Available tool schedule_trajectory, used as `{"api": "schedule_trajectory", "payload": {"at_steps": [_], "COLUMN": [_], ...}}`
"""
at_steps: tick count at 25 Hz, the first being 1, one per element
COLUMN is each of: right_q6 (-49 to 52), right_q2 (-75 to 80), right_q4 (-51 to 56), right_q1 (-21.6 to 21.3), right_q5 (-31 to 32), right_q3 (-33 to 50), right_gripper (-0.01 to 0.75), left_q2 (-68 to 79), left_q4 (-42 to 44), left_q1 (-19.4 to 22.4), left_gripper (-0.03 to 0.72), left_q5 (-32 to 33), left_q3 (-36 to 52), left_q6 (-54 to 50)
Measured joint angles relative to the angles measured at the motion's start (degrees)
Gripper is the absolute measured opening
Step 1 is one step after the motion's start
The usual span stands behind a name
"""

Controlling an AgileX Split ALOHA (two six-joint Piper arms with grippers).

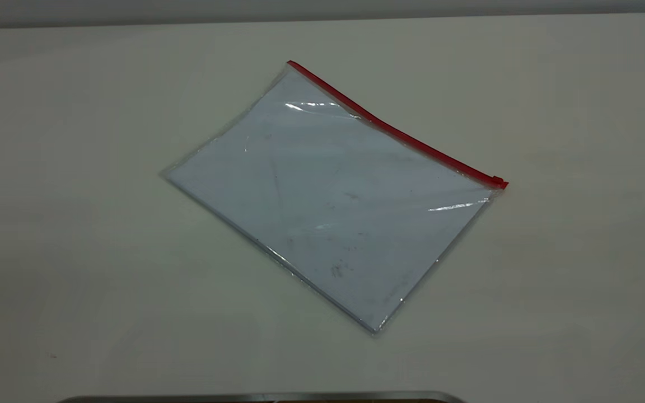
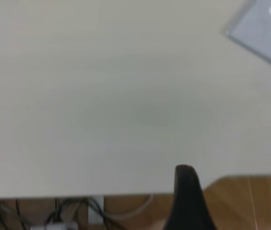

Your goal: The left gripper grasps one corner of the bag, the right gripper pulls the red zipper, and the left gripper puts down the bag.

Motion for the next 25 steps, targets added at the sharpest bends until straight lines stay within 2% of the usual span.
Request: {"api": "schedule_trajectory", "payload": {"at_steps": [22,25], "right_q6": [0.0,0.0], "right_q2": [0.0,0.0], "right_q4": [0.0,0.1], "right_q1": [-0.1,-3.3], "right_q5": [0.0,0.0], "right_q3": [0.1,0.1], "right_gripper": [0.574,0.574], "left_q2": [-3.4,-3.4], "left_q4": [-0.1,-0.1], "left_q1": [0.6,0.6], "left_gripper": [0.590,0.590], "left_q5": [0.2,0.2], "left_q3": [0.0,0.0], "left_q6": [-0.1,-0.1]}}
